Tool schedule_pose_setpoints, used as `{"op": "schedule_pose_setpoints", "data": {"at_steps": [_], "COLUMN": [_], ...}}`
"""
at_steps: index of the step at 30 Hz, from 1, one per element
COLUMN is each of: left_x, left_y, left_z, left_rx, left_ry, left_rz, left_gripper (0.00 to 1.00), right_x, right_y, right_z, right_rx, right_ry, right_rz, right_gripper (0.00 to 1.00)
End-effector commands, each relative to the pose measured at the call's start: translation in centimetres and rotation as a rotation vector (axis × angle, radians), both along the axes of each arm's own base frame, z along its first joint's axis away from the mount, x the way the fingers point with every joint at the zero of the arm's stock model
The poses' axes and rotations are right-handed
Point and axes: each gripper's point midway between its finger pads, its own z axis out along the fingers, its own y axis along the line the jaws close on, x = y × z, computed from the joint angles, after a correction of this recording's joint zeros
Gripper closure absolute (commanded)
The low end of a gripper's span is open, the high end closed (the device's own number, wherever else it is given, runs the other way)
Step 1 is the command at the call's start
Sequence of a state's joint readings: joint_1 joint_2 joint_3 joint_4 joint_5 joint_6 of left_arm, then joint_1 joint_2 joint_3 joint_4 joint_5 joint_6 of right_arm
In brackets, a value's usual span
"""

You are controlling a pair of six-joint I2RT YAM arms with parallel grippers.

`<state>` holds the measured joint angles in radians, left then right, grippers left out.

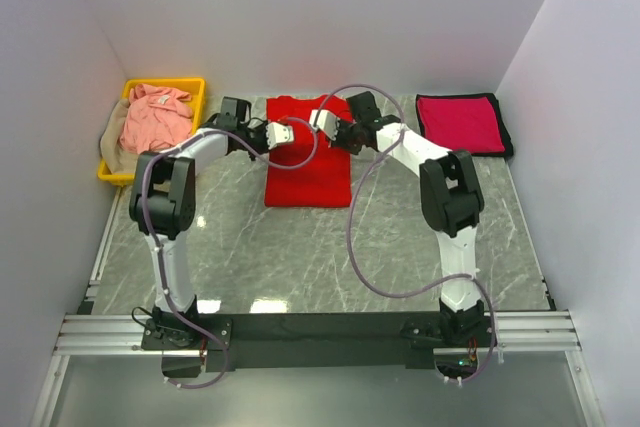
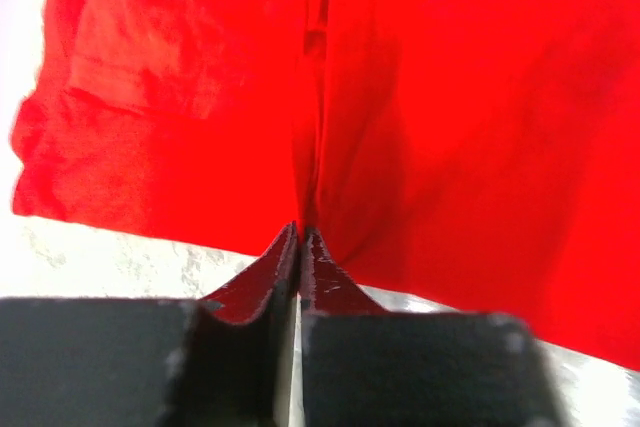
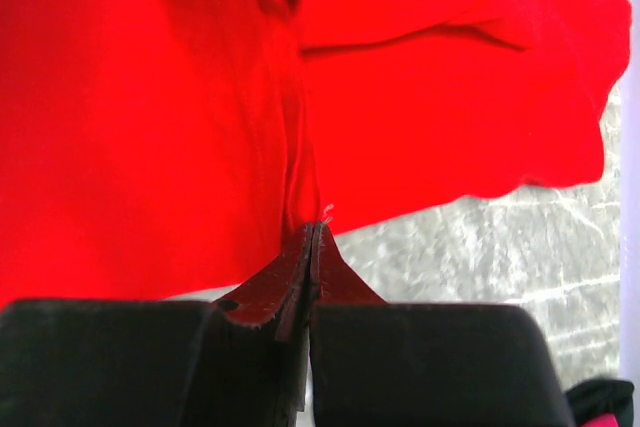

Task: Fold and stack the t-shirts
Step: Fold the tshirt

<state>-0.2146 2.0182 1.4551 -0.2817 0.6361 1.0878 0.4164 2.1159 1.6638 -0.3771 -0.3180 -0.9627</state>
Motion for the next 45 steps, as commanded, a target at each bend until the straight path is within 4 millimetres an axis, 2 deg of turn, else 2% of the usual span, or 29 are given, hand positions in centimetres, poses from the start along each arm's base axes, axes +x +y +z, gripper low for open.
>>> {"op": "schedule_pose_setpoints", "data": {"at_steps": [1,2,3,4,7,8,9,10,11,12,13,14,15,16,17,18,19,20,22,23,24,26,33,38,45], "left_x": [2.1,2.2,2.3,2.1,2.1,2.0,1.7,1.6,1.1,0.4,-0.9,-1.5,-3.3,-4.2,-4.5,-6.2,-6.9,-8.2,-9.3,-9.7,-10.4,-11.0,-12.9,-13.1,-13.1], "left_y": [0.3,0.3,0.5,0.4,0.9,1.1,1.2,1.5,1.6,1.5,1.6,1.6,1.7,1.8,1.9,2.1,2.2,2.2,1.7,1.5,1.3,0.8,0.4,0.1,-0.6], "left_z": [0.4,0.2,-0.1,-0.2,0.7,1.2,2.5,3.3,3.7,5.2,5.2,5.5,5.5,5.4,5.6,5.0,4.7,4.1,3.7,3.4,2.7,2.1,-1.2,-2.2,-4.0], "left_rx": [0.023,0.026,0.031,0.032,0.023,0.007,-0.011,-0.03,-0.053,-0.086,-0.093,-0.094,-0.098,-0.098,-0.105,-0.107,-0.105,-0.099,-0.11,-0.107,-0.104,-0.095,-0.023,0.002,0.043], "left_ry": [-0.041,-0.032,-0.019,-0.009,-0.012,-0.007,-0.021,-0.02,0.009,0.01,0.058,0.056,0.067,0.063,0.035,0.05,0.056,0.072,0.087,0.087,0.087,0.068,0.025,0.008,0.029], "left_rz": [0.005,0.011,0.015,0.017,0.05,0.065,0.075,0.088,0.107,0.093,0.09,0.073,0.064,0.057,0.063,0.065,0.056,0.041,0.023,0.013,0.003,-0.023,-0.102,-0.128,-0.165], "left_gripper": [0.9,0.84,0.7,0.6,0.44,0.43,0.4,0.39,0.39,0.39,0.39,0.37,0.36,0.35,0.34,0.33,0.32,0.32,0.32,0.32,0.32,0.32,0.36,0.4,0.46], "right_x": [2.6,3.3,3.7,3.9,4.5,4.2,4.0,3.5,2.2,1.2,0.1,-2.0,-3.2,-4.5,-6.1,-7.2,-8.0,-9.2,-10.9,-11.9,-12.5,-13.8,-14.9,-14.7,-14.8], "right_y": [0.1,0.2,-0.1,-0.2,-1.0,-1.5,-1.8,-2.0,-2.3,-2.4,-2.4,-2.3,-1.9,-1.6,-1.6,-1.0,-0.8,-0.8,0.1,0.2,0.4,0.9,0.8,0.3,0.4], "right_z": [1.2,1.5,1.6,2.1,4.1,4.5,4.9,6.5,5.9,6.1,7.7,6.6,6.7,7.5,6.1,5.8,6.3,5.0,4.4,3.1,2.7,1.2,-1.8,-3.3,-5.1], "right_rx": [0.008,0.014,0.005,0.018,0.049,0.05,0.054,0.072,0.061,0.062,0.078,0.079,0.085,0.088,0.076,0.075,0.082,0.072,0.062,0.048,0.039,0.015,-0.054,-0.087,-0.112], "right_ry": [-0.051,-0.071,-0.084,-0.091,-0.107,-0.094,-0.09,-0.101,-0.062,-0.045,-0.048,0.021,0.042,0.04,0.078,0.088,0.079,0.105,0.116,0.137,0.136,0.142,0.128,0.129,0.174], "right_rz": [-0.033,-0.048,-0.069,-0.096,-0.148,-0.162,-0.171,-0.174,-0.167,-0.155,-0.135,-0.106,-0.084,-0.059,-0.045,-0.024,-0.014,-0.006,0.028,0.041,0.053,0.081,0.134,0.135,0.128], "right_gripper": [0.93,0.86,0.78,0.66,0.61,0.61,0.61,0.61,0.61,0.62,0.64,0.64,0.64,0.64,0.63,0.62,0.61,0.6,0.58,0.57,0.53,0.52,0.51,0.51,0.62]}}
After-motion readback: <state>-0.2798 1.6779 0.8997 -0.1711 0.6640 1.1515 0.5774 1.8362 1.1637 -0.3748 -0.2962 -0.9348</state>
